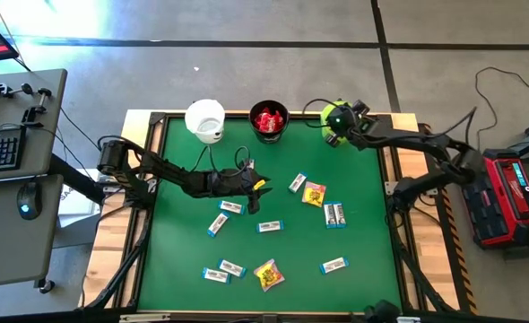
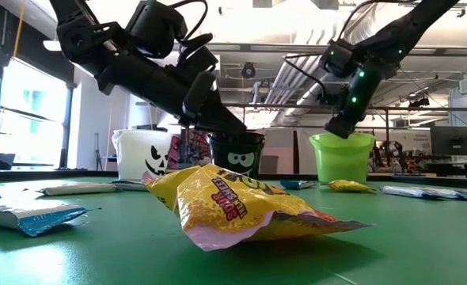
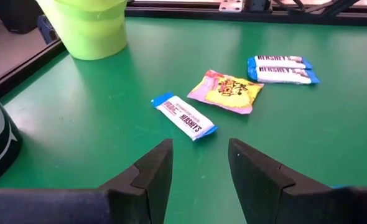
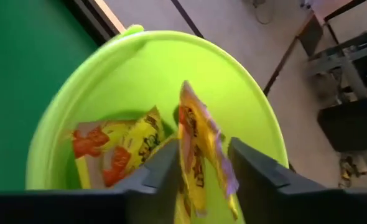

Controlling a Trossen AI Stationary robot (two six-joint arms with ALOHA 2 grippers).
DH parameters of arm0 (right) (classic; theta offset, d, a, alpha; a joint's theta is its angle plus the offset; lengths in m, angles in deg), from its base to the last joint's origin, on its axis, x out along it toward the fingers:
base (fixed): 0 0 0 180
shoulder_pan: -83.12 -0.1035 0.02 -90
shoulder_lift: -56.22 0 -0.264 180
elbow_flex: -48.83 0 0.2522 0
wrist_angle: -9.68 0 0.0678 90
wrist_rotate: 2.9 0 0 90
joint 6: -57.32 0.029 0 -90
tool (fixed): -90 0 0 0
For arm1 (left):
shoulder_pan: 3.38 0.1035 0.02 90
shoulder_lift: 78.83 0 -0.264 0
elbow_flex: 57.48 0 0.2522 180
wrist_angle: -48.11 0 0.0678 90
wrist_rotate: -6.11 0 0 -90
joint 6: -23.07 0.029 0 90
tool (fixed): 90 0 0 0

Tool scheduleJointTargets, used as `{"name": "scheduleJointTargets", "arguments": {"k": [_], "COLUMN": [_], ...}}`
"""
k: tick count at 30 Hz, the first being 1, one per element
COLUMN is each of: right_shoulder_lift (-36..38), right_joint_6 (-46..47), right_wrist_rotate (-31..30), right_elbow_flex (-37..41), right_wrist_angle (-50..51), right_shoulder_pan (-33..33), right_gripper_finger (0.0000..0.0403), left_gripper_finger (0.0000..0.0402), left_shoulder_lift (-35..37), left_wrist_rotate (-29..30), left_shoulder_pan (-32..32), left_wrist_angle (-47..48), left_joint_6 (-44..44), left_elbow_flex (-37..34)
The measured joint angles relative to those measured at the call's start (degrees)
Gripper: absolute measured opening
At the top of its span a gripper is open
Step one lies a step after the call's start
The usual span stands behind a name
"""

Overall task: Sort candy by brand, put in halloween buckets
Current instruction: Put the yellow candy into the green bucket

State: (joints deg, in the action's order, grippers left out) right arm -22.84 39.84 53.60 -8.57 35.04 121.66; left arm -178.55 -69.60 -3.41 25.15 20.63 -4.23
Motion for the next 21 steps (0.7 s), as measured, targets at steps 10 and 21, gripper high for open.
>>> {"name": "scheduleJointTargets", "arguments": {"k": [10, 21], "right_shoulder_lift": [5.7, 11.8], "right_joint_6": [9.8, 12.2], "right_wrist_rotate": [10.4, 18.3], "right_elbow_flex": [-10.0, 3.6], "right_wrist_angle": [14.4, -10.9], "right_shoulder_pan": [-1.2, -13.3], "right_gripper_finger": [0.0177, 0.002], "left_gripper_finger": [0.0149, 0.0127], "left_shoulder_lift": [0.1, 6.1], "left_wrist_rotate": [-0.7, -14.7], "left_shoulder_pan": [0.0, -2.6], "left_wrist_angle": [1.3, 14.2], "left_joint_6": [1.6, 7.9], "left_elbow_flex": [0.0, 0.1]}}
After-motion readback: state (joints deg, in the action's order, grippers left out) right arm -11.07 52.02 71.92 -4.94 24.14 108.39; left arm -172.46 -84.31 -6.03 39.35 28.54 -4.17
